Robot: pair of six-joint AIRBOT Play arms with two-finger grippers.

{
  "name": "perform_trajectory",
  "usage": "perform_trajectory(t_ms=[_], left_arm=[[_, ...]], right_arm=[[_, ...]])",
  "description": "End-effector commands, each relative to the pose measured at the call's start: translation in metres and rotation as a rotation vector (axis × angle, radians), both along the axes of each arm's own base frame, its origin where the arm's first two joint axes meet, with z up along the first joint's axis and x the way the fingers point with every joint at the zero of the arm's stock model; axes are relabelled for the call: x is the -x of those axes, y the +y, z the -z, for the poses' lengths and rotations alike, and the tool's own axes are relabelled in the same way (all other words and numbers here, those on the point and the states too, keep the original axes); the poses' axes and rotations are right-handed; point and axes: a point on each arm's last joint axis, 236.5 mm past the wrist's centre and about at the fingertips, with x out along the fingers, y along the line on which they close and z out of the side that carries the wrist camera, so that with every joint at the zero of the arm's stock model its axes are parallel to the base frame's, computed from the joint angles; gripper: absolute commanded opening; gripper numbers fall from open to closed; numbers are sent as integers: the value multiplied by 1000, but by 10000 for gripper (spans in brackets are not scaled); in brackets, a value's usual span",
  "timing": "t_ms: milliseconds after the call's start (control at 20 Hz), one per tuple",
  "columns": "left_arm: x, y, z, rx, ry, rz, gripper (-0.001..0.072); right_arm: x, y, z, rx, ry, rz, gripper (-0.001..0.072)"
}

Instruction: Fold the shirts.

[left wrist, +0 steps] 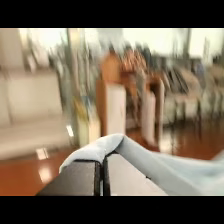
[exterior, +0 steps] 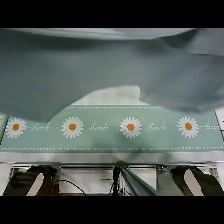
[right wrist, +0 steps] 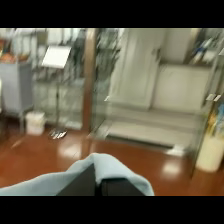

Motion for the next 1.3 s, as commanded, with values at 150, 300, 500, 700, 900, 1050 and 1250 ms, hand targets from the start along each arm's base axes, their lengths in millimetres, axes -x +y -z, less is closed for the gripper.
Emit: perform_trajectory(t_ms=[150, 300, 500, 700, 900, 1050, 1250], left_arm=[[60, -6, 27, -33, 162, 16, 19], [53, 11, 77, -45, 382, -64, 19], [-13, 19, 171, -89, 716, -87, 19], [-100, 12, 263, -54, 918, -45, 20], [-184, 15, 324, -61, 1011, -47, 20], [-237, 20, 364, -56, 1037, -67, 20], [-285, 33, 392, -52, 998, -124, 20]], right_arm=[[65, -10, 41, 11, 231, 154, 31], [64, -48, 111, 40, 543, 292, 31], [5, -73, 198, 3, 901, 266, 31], [-75, -80, 278, -99, 1108, 162, 31], [-146, -66, 325, -93, 1165, 57, 31], [-202, -38, 357, -17, 1140, -7, 31], [-276, -38, 388, 48, 1020, 74, 31]])
